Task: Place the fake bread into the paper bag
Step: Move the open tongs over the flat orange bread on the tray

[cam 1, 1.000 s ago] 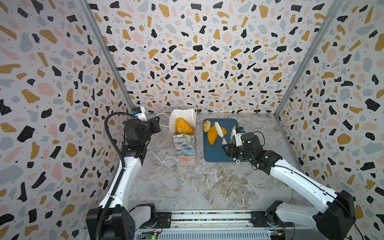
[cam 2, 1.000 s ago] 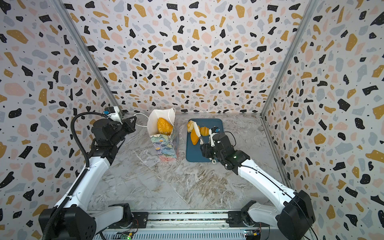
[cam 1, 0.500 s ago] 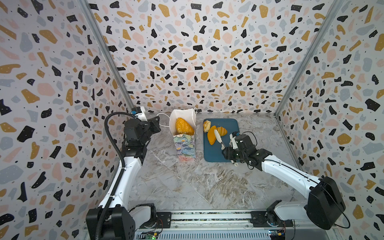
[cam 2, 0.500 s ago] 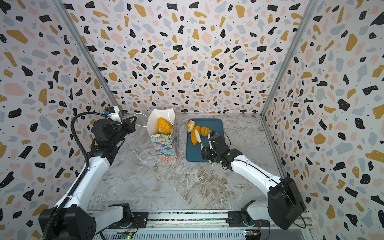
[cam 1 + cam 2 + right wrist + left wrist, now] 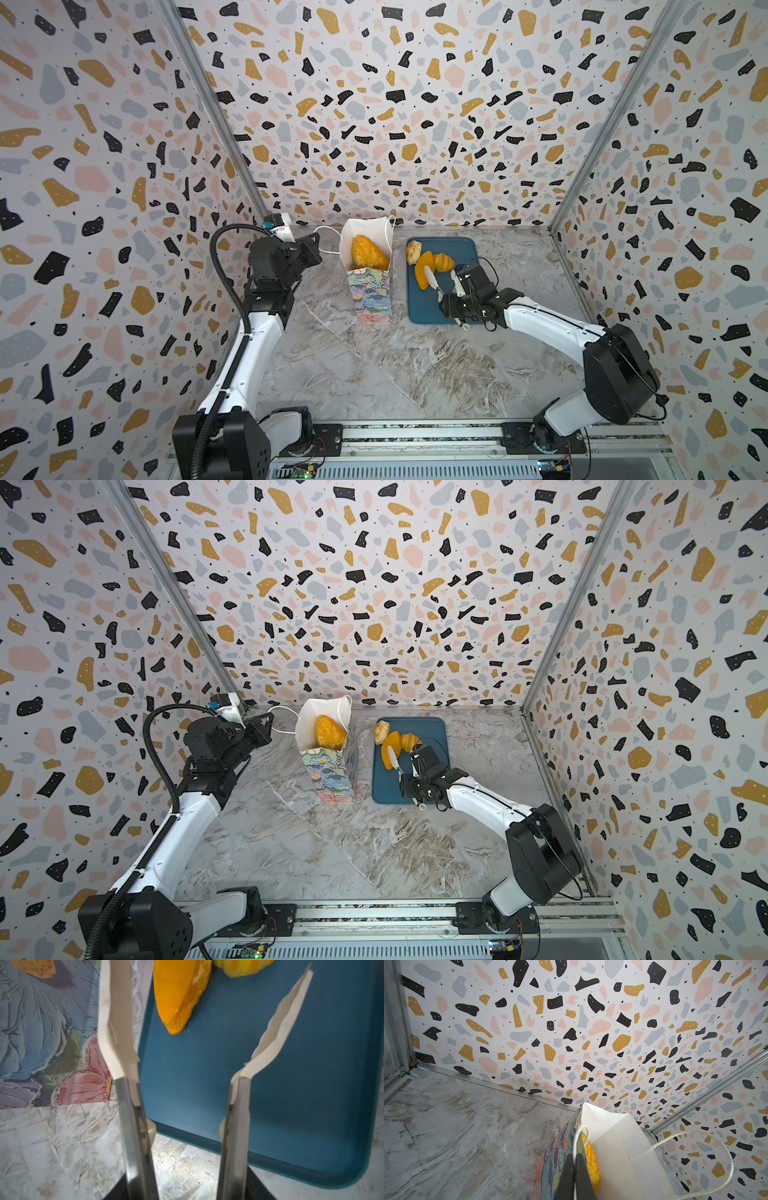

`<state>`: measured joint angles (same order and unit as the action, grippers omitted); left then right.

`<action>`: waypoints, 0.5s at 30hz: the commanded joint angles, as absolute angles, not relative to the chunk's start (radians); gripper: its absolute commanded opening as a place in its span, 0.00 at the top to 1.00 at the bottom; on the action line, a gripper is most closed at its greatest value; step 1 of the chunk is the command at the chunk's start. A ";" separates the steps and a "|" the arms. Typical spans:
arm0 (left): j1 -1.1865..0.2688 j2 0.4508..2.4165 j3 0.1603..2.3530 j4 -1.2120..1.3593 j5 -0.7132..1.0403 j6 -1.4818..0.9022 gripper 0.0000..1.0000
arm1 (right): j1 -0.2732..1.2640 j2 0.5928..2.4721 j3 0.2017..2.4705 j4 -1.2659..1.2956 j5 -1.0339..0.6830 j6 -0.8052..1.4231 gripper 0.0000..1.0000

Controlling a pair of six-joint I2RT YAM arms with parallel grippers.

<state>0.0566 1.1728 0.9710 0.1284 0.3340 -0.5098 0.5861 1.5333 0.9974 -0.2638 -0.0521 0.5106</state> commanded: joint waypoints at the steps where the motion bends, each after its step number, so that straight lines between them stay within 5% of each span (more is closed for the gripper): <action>1: 0.055 1.169 0.968 0.151 0.334 -0.494 1.00 | 0.578 1.538 1.049 -0.238 -0.065 0.495 0.41; 15: 0.055 1.169 0.969 0.150 0.337 -0.494 1.00 | 0.554 1.633 1.090 -0.196 -0.132 0.506 0.43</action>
